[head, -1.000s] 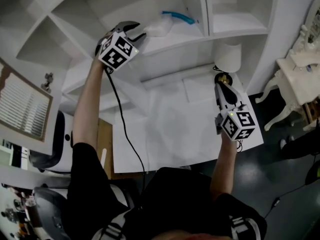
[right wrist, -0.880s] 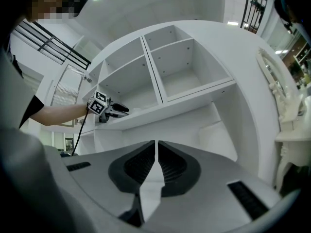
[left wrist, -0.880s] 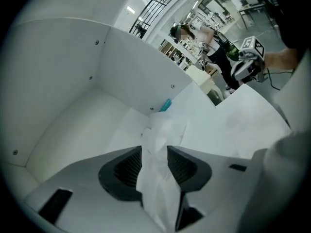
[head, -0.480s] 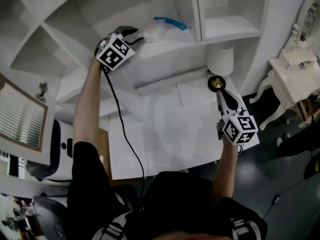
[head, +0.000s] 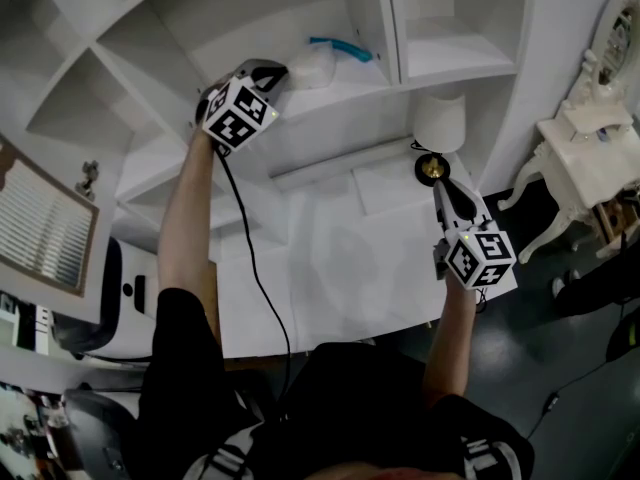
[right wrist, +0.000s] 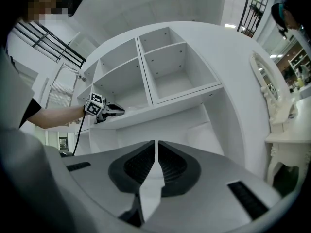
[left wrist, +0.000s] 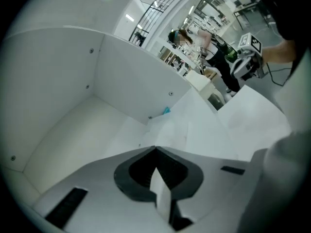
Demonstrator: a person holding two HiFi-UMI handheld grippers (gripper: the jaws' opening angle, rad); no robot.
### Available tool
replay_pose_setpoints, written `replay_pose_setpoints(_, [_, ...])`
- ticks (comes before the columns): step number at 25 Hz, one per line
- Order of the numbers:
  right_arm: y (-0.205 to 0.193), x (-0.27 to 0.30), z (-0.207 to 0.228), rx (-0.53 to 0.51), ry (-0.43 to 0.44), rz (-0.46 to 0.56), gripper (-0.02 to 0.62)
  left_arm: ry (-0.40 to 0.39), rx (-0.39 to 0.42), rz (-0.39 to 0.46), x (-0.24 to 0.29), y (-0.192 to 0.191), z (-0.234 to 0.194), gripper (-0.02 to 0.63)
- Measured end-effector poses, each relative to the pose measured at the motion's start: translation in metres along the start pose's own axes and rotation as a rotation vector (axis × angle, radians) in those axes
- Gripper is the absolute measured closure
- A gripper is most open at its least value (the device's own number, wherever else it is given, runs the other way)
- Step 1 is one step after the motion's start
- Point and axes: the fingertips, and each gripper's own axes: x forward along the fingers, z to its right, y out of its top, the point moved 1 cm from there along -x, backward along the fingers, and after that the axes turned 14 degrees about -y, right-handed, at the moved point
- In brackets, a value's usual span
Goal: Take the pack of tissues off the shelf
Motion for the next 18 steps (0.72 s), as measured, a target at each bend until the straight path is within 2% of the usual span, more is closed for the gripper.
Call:
replay_pose_setpoints(4, [0.000, -0.004, -0.003, -0.002, 0.013, -0.001, 0.558, 0.051, -0.056, 0.060, -0.021, 0.015, 0.007, 0.595])
replay_pose_setpoints(10, [0.000, -0.012, -0.014, -0.021, 0.047, -0.008, 0.558, 0.079, -0.179, 0.161, -0.055, 0.033, 0.025, 0.595])
replay_pose_setpoints(18, [-0.005, -0.040, -0.024, -0.047, 0.105, -0.019, 0.558, 0.167, -0.384, 0.418, -0.113, 0.068, 0.065, 0.595])
